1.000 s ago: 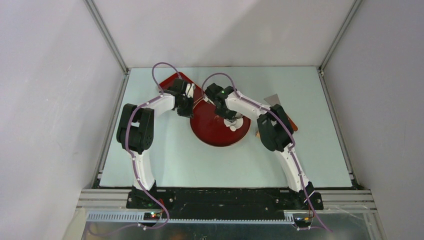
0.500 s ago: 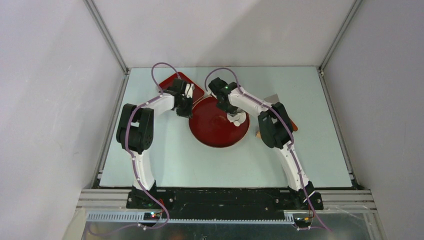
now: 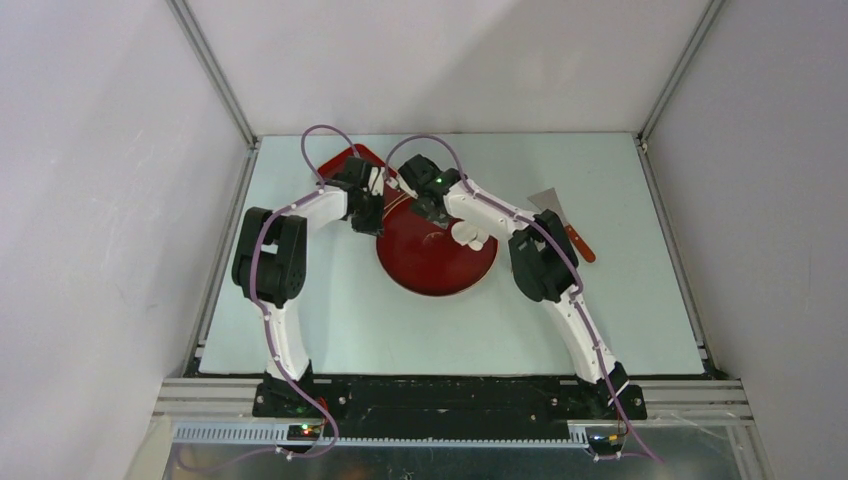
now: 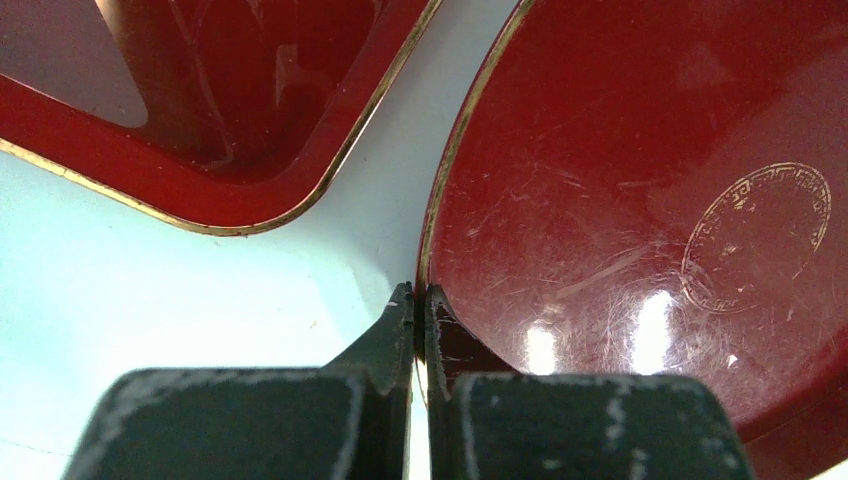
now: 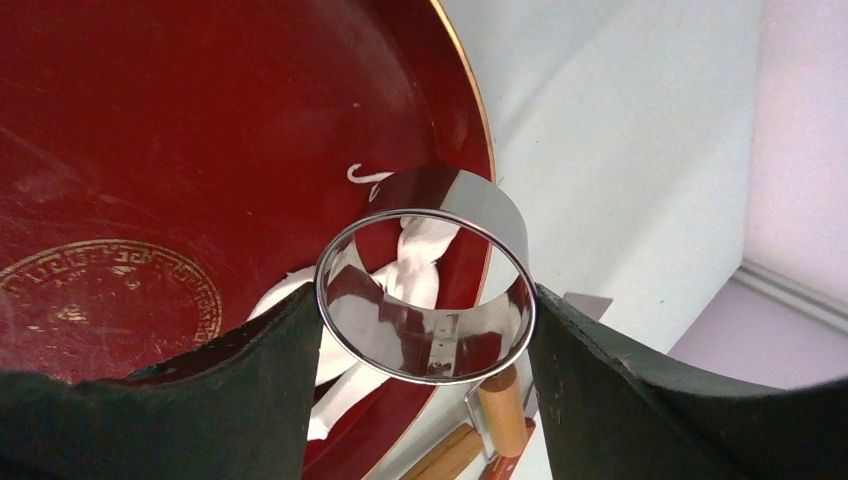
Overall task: Roll out the dumpling wrappers from the dough
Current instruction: Remove the dumpling wrapper from the work surface.
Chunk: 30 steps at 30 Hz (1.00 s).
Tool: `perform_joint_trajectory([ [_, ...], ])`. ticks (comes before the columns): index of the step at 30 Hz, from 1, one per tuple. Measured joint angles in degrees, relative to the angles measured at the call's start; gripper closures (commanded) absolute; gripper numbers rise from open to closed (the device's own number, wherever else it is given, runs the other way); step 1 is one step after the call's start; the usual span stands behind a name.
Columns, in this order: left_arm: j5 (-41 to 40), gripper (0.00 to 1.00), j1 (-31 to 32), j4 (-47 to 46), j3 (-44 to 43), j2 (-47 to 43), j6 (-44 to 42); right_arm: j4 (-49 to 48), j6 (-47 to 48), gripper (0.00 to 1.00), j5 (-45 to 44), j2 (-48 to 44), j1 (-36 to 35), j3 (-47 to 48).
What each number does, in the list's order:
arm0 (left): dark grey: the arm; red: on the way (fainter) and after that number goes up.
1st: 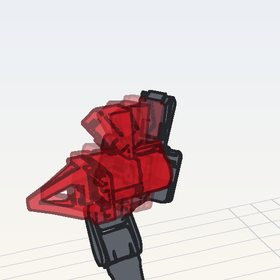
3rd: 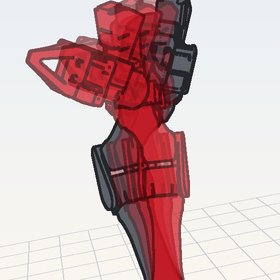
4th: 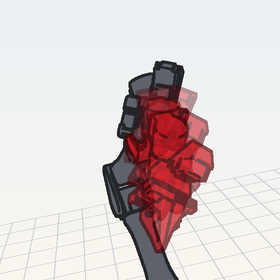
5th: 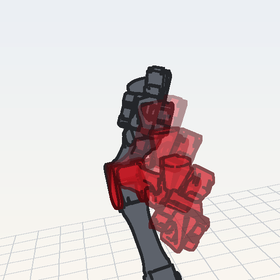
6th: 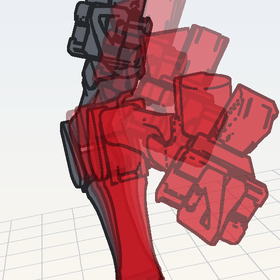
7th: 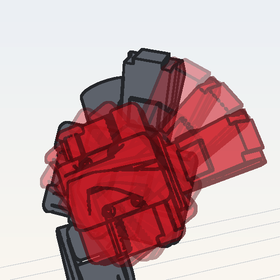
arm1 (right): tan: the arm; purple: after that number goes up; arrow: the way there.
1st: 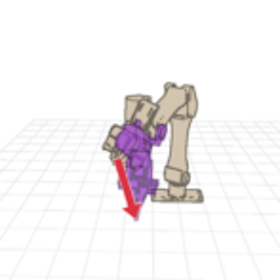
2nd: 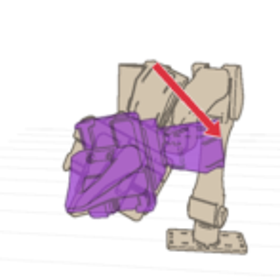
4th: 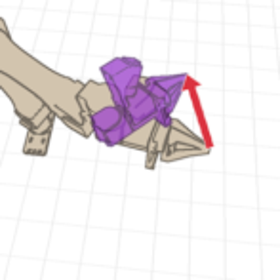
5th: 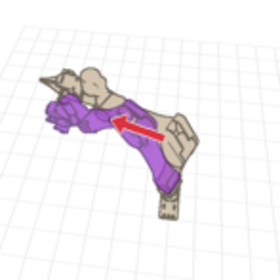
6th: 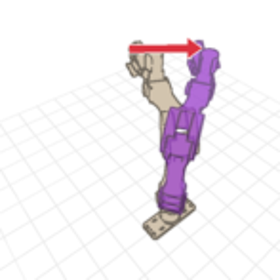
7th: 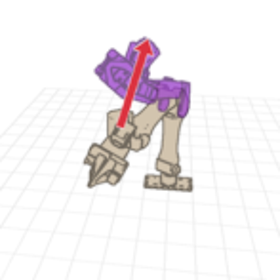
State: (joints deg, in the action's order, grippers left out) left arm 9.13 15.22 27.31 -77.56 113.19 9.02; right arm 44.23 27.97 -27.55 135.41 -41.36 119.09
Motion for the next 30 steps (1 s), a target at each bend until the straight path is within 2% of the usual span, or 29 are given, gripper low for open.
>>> perform_joint_trajectory([
  [12,0.00,1.00,0.00,0.00,0.00,0.00,0.00,-1.53,2.49,0.40,-1.49,-0.74,-0.28,1.38],
  [20,0.02,1.00,0.00,0.00,0.00,0.00,-0.02,-1.05,2.51,0.41,-1.99,-7.91,0.22,-8.57],
  [30,0.04,1.00,0.00,0.00,0.00,0.00,-0.02,2.01,2.08,0.40,-2.80,-8.61,0.68,-11.41],
])
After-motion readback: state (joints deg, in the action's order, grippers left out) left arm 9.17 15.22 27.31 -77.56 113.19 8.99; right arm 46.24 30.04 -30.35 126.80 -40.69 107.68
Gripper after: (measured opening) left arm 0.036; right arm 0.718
